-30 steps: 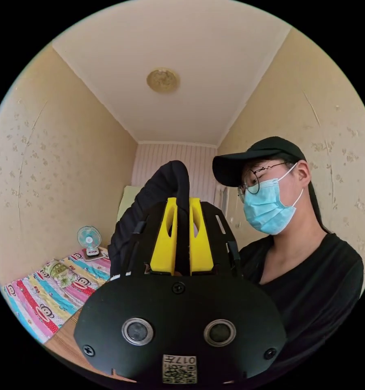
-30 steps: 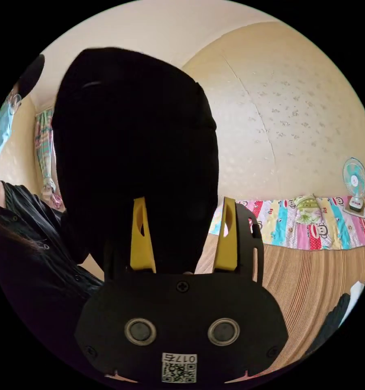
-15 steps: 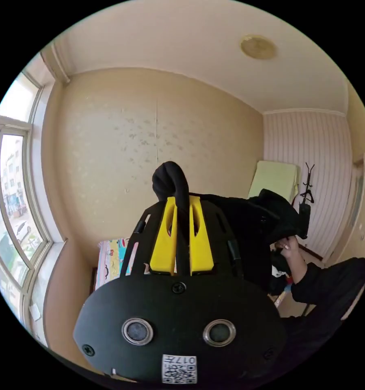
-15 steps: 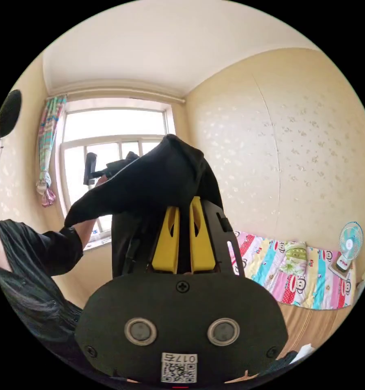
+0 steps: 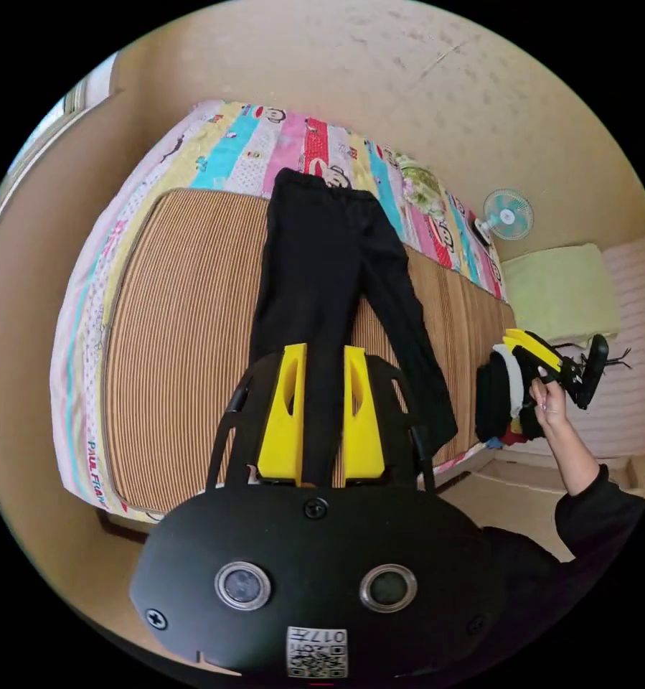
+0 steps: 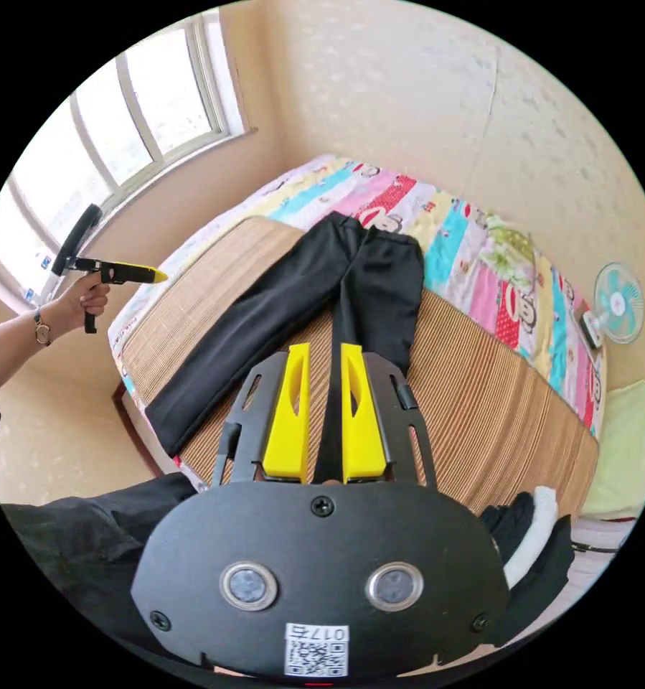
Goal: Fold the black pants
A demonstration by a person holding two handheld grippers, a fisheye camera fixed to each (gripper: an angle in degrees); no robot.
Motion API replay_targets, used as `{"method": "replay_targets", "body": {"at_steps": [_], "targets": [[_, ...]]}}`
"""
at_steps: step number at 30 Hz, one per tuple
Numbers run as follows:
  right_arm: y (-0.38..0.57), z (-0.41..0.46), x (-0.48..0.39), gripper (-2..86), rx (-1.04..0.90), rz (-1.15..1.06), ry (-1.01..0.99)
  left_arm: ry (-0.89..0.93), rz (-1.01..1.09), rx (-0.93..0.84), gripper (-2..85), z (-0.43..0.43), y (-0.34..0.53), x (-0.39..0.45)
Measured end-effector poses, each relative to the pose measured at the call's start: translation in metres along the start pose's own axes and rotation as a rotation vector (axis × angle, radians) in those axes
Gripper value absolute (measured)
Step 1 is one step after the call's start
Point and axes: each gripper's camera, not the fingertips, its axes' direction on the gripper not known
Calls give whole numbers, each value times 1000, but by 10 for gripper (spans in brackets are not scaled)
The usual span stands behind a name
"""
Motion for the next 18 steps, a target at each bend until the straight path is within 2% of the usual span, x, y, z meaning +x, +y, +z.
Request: {"method": "replay_targets", "body": {"at_steps": [2, 3, 7, 9, 10, 11, 14, 18], "targets": [[14, 85, -22, 86, -222, -2, -89, -39, -43, -133, 89, 69, 47, -26], [18, 98, -28, 88, -236, -7, -105, -58, -46, -149, 89, 81, 57, -31], [49, 154, -31, 93, -232, 134, -253, -126, -80, -193, 87, 142, 115, -51], [62, 167, -26, 91, -209, 197, -246, -167, -91, -260, 79, 174, 138, -55], [71, 175, -26, 88, -204, 203, -223, -190, -56, -137, 72, 170, 155, -45], [81, 182, -30, 78, -188, 183, -182, -217, -26, -103, 57, 170, 166, -34], [104, 176, -52, 43, -55, 111, -85, -261, 74, -142, 21, 175, 195, 1], [114, 163, -58, 23, -170, 159, -137, -248, 18, -237, 0, 171, 218, 14]]}}
